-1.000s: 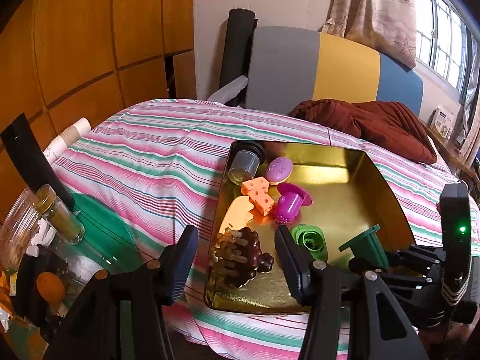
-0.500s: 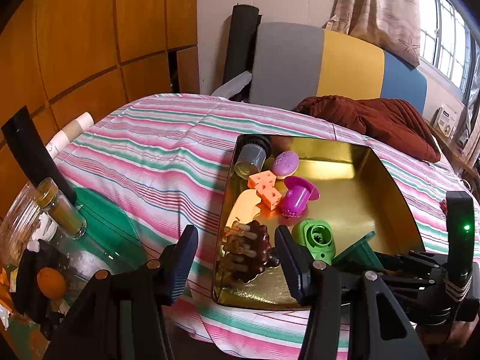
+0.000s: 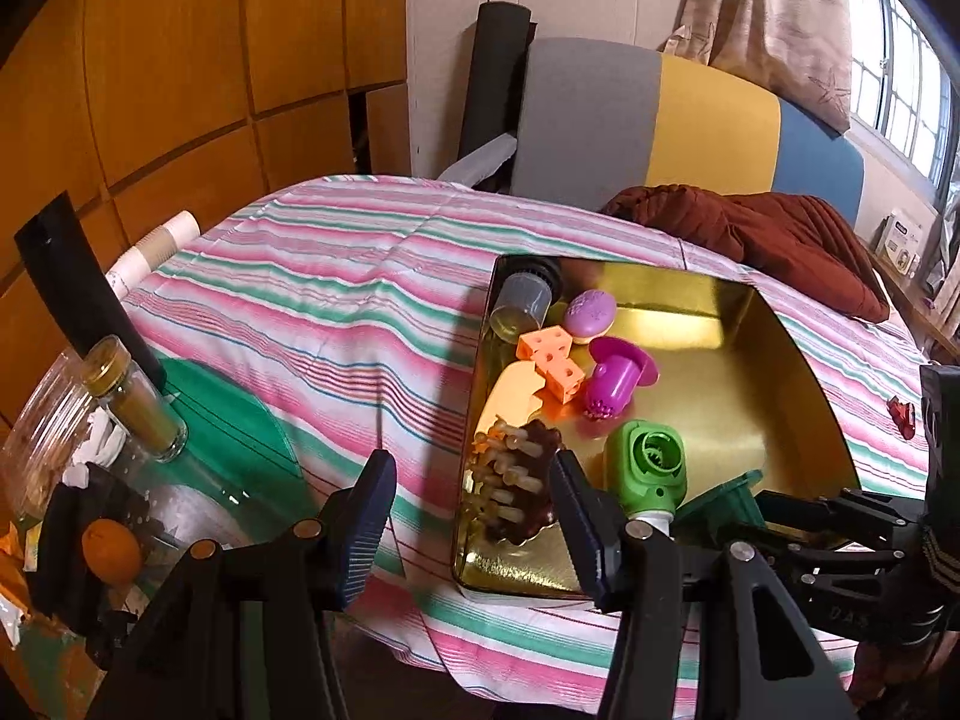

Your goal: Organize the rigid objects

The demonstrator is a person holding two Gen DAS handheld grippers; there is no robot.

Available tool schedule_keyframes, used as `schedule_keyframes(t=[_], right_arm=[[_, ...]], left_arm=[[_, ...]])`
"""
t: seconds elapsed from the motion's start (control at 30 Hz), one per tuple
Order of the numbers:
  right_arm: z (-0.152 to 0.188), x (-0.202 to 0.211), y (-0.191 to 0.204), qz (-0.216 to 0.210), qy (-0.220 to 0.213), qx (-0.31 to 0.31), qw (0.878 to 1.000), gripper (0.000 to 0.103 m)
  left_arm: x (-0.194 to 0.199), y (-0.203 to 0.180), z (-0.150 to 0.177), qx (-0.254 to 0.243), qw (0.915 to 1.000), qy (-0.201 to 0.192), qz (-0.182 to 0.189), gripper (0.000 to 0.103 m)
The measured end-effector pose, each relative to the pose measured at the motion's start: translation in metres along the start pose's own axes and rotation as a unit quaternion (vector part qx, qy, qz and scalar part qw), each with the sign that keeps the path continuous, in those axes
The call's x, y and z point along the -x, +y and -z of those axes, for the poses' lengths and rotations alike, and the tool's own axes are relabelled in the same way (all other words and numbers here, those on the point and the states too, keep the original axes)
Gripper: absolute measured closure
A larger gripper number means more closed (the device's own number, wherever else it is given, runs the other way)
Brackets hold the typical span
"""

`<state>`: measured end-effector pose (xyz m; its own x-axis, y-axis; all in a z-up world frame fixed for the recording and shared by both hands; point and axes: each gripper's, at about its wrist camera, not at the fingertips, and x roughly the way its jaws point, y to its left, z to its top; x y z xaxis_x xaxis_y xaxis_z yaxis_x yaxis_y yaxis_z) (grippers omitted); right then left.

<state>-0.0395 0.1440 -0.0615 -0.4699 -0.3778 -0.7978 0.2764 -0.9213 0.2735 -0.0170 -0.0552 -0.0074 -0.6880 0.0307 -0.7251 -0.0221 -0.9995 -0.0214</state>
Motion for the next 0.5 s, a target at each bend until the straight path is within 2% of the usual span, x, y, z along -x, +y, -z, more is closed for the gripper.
schedule_keyframes(t=[0.1,0.5], right_arm=[[0.0,0.012,-0.001,0.011,-0.019,0.005,1.0,0.053],[-0.006,0.07,-0.013,0.093,-0.09,0.048,0.99,0.05]], left_arm=[[0.005,-0.002,-0.003,-0.005,0.9999,-0.008,0.002,0.049],[0.013,-0.018,-0.004,-0.019,0.9996,-0.014,0.016,0.049]])
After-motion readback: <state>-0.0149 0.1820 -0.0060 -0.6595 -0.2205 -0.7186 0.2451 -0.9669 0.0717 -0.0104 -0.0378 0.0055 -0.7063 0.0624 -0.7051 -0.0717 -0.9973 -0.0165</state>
